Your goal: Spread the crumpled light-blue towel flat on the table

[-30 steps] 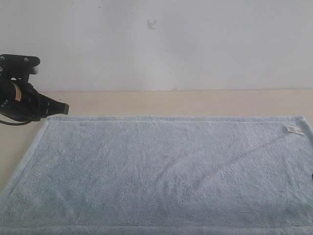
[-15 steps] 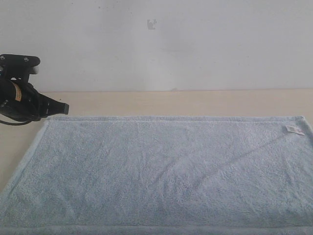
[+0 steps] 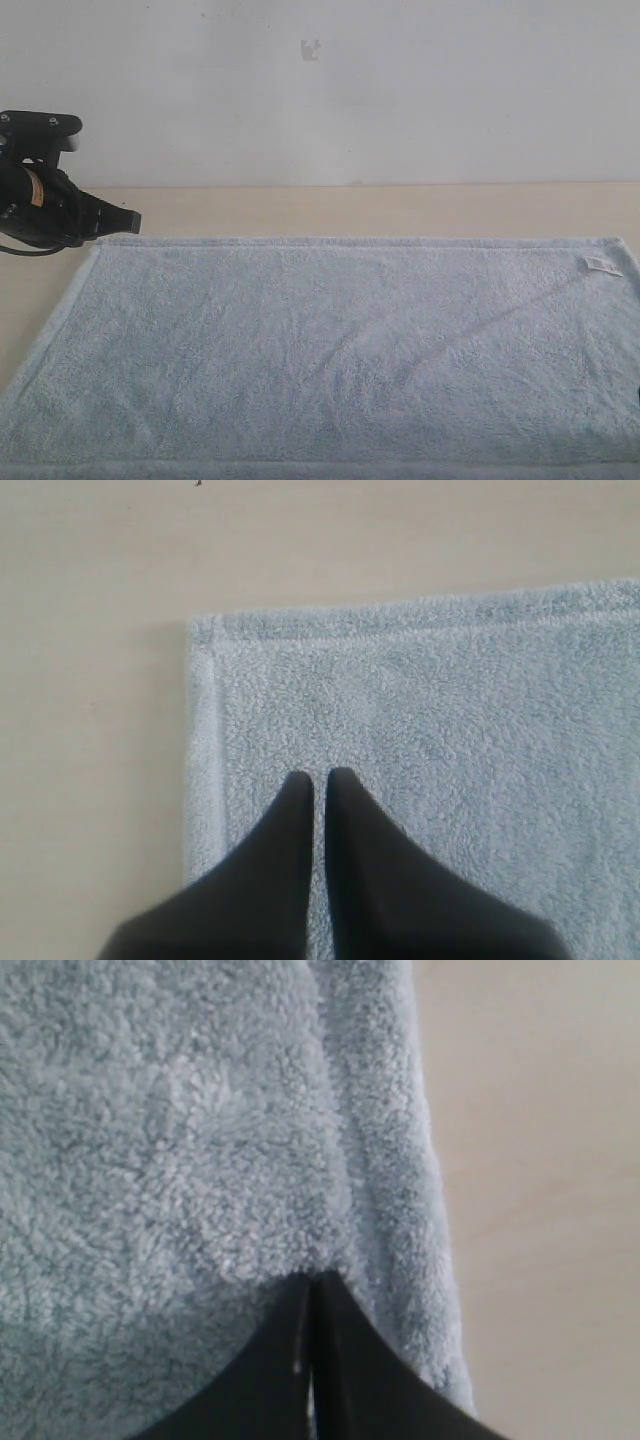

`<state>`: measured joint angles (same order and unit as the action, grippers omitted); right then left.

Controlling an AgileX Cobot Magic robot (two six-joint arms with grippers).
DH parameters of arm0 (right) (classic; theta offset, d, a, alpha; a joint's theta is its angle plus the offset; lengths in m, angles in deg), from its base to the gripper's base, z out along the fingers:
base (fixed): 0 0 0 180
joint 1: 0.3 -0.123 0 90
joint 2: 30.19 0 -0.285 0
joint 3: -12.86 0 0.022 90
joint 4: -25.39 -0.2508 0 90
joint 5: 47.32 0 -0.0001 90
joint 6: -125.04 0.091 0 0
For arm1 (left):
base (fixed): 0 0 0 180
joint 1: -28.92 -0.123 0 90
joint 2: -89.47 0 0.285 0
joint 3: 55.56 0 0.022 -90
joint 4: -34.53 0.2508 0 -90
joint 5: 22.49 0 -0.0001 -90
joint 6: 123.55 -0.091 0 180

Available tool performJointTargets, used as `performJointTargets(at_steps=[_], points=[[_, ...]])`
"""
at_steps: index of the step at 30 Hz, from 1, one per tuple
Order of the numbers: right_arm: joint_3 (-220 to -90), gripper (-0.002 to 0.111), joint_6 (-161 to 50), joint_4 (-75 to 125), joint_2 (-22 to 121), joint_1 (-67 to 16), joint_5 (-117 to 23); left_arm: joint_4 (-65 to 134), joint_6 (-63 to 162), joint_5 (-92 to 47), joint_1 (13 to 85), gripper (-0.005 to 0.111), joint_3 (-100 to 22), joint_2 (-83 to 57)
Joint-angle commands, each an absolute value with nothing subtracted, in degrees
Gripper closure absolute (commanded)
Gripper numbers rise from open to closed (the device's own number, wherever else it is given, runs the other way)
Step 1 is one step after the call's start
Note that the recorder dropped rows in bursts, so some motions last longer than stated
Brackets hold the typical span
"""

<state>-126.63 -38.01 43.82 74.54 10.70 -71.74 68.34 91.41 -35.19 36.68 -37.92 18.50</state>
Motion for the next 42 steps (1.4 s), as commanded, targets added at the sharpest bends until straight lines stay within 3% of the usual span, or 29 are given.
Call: performJointTargets(at_steps=[1, 14, 21, 29, 35, 42], points=[[-124.20, 0.108, -32.67, 46.74, 74.89, 11.11, -73.45, 68.30, 91.24, -34.52, 36.96, 0.103, -37.70, 18.02], [-123.14, 0.108, -20.59, 54.61, 74.79, 11.11, -77.82, 68.30, 91.24, -34.52, 36.96, 0.103, -37.70, 18.02], [-123.14, 0.108, -23.37, 54.50, 68.83, 11.01, -66.20, 68.30, 91.24, -33.16, 36.96, 0.103, -37.70, 16.61], [-123.14, 0.108, -23.83, 54.10, 53.35, 11.01, -52.56, 67.82, 91.24, -37.20, 36.96, 0.103, -37.61, 4.64], [-122.89, 0.108, -23.57, 53.11, 43.17, 3.95, -50.31, 58.73, 91.24, -35.78, 36.96, 0.103, -31.55, -7.86], [-122.48, 0.108, -23.38, 51.78, 33.20, -11.50, -49.70, 55.48, 90.99, -39.55, 36.96, 0.103, -21.18, -25.41]])
